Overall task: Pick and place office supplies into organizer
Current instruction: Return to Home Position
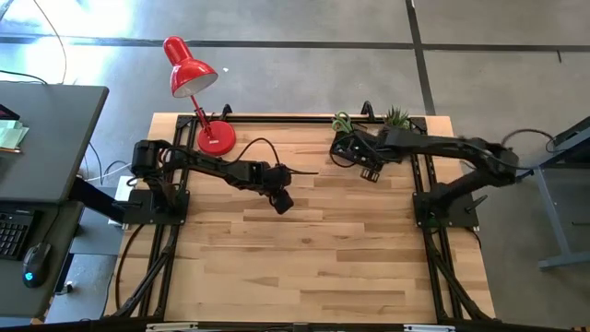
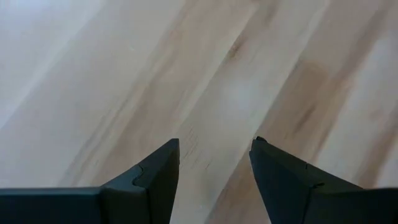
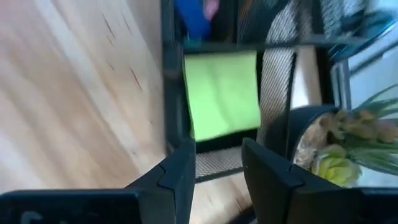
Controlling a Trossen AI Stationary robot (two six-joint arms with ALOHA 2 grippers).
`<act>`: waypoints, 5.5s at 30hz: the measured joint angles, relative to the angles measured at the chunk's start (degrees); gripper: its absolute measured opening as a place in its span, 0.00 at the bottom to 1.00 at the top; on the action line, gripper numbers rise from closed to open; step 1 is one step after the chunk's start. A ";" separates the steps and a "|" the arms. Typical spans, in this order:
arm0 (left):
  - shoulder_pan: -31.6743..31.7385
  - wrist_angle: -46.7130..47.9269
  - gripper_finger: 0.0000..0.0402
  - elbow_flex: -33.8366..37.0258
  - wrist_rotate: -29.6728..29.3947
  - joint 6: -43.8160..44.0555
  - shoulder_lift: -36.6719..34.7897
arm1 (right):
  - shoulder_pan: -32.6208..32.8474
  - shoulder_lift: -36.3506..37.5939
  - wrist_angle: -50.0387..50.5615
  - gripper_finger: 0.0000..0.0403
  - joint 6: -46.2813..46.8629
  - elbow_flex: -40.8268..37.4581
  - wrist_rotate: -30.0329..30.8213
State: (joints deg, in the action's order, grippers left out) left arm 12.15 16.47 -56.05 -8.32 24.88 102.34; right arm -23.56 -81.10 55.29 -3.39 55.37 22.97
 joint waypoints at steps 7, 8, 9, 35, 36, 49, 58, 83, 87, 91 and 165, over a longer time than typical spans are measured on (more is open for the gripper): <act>-3.64 -6.36 0.46 -0.02 -0.09 -3.12 -4.86 | 6.65 13.89 -7.45 0.30 5.46 0.00 -7.14; -4.40 -7.41 0.46 -0.02 -0.11 -3.97 -5.74 | 8.21 15.35 -8.21 0.30 6.14 0.00 -7.18; -5.24 -8.48 0.46 -0.02 -0.12 -5.09 -6.59 | 9.84 16.56 -8.89 0.30 6.45 0.00 -7.11; -15.22 -26.68 0.12 17.45 -2.35 -16.70 -38.41 | 30.47 58.39 -39.69 0.30 11.12 -31.64 -2.36; -15.43 -27.26 0.10 19.04 -1.84 -16.33 -40.48 | 30.89 60.34 -39.50 0.30 10.90 -32.20 -2.74; -15.53 -33.91 0.01 42.05 1.69 -17.32 -70.73 | 33.19 81.05 -47.15 0.30 3.27 -44.44 -7.64; -15.53 -36.58 0.00 52.06 3.38 -18.40 -85.32 | 32.88 80.18 -59.65 0.30 -0.12 -54.80 -9.56; -15.51 -19.49 0.00 51.74 4.45 -20.54 -98.84 | 32.86 81.00 -59.02 0.30 -1.31 -54.84 -10.65; -15.49 -20.77 0.00 55.51 4.24 -20.62 -102.04 | 32.84 80.78 -58.10 0.30 -0.01 -54.86 -10.25; -15.50 -18.79 0.00 55.54 4.18 -21.45 -101.90 | 32.84 80.78 -58.06 0.30 -0.07 -54.86 -11.39; -15.55 -18.94 0.00 55.49 -1.81 -21.61 -101.70 | 32.81 80.74 -58.18 0.30 0.39 -54.90 -9.84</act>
State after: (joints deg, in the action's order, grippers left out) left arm -3.40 -2.47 -0.56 -10.13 3.27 0.64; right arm 9.26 -0.36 -2.90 -3.01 0.47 13.13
